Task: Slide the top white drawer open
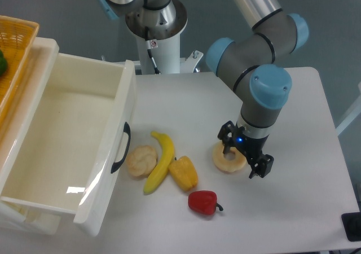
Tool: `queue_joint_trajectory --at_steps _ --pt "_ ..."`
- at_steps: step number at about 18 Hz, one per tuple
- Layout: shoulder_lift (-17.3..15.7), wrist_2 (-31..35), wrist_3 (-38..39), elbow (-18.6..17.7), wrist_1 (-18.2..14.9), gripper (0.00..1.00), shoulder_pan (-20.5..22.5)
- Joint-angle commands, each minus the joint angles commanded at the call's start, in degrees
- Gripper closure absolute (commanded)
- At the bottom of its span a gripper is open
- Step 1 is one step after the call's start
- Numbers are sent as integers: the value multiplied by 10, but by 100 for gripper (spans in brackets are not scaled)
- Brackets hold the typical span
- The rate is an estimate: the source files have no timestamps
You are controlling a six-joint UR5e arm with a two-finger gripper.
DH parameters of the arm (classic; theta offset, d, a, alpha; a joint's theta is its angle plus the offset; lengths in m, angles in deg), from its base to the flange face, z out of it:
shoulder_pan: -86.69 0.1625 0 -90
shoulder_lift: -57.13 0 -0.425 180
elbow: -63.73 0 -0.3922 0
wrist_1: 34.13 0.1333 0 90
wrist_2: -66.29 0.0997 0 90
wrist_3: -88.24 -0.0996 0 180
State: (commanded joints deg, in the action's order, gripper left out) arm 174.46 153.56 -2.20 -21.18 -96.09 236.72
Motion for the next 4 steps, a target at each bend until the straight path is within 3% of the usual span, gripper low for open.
queue_joint_trajectory --at_steps 4 --pt "2 1 -1 2 -1 0 4"
